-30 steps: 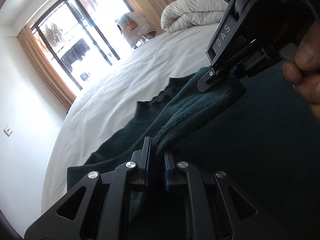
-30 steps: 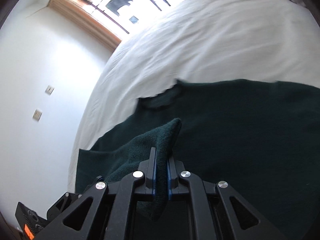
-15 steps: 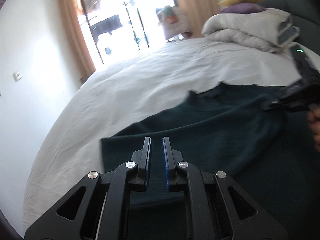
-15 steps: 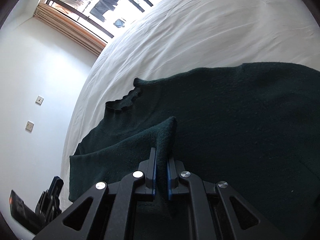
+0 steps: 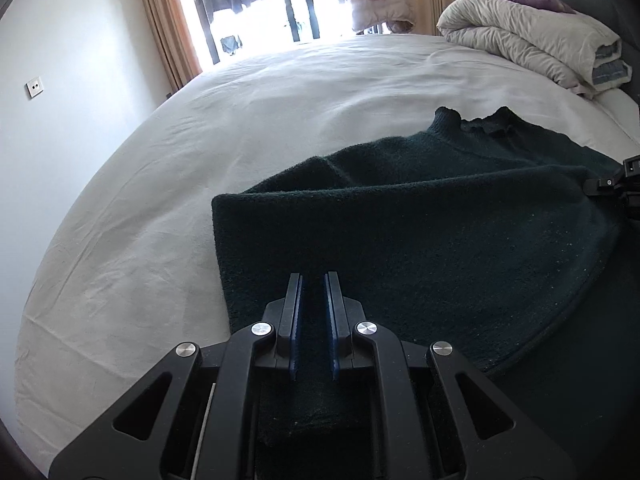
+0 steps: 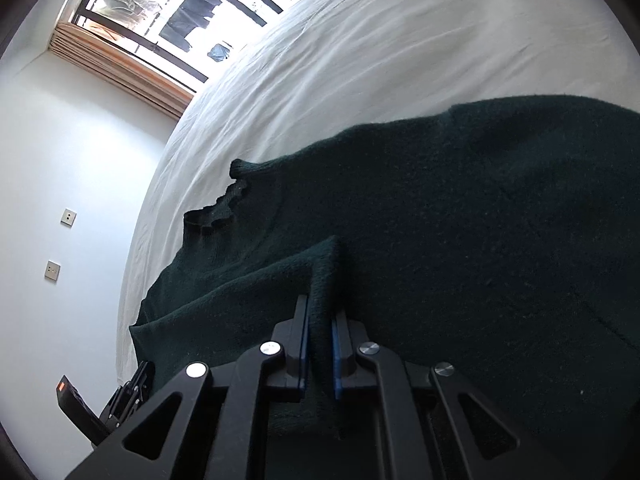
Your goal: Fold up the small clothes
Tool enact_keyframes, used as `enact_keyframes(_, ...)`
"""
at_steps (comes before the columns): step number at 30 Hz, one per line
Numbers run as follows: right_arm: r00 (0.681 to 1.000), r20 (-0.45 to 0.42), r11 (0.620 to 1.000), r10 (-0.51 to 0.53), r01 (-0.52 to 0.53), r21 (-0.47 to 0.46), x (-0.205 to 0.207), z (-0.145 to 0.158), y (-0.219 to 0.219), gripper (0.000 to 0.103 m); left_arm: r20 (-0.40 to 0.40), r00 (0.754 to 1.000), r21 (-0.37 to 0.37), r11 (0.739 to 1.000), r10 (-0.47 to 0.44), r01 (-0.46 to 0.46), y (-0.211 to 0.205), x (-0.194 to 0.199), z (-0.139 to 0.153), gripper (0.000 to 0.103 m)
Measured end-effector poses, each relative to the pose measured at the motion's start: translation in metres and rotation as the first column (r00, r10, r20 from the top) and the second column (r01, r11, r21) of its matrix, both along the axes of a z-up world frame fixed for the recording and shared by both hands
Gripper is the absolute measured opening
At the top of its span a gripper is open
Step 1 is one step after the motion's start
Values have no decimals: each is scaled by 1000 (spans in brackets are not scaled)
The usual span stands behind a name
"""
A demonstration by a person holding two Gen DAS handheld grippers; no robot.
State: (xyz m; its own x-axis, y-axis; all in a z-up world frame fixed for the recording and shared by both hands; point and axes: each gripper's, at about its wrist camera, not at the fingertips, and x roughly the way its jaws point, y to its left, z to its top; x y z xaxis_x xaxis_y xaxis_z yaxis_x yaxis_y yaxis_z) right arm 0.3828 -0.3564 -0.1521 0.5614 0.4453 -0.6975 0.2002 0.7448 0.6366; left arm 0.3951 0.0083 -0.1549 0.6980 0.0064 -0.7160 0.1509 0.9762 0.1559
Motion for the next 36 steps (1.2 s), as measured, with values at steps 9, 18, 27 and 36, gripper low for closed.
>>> enact_keyframes(9,990,133,996,-49,58,-70,-36,64,25,38,21,1000,8,1000,-2,2,-5,7,-6,10)
enact_keyframes(18,995,55,979,84,-92,184,-4,-7,76,7,20,1000,-52,999,-1,2,5,4,-10,10)
enact_keyframes(27,933,85,930,-349,334,156,-79,3,-81,22,24,1000,-45,999,0,1,6,4,-11,10)
enact_keyframes(36,666,126,673,-735,694,257,-258,17,-248,74,27,1000,-18,1000,0,0,0,6,-12,10)
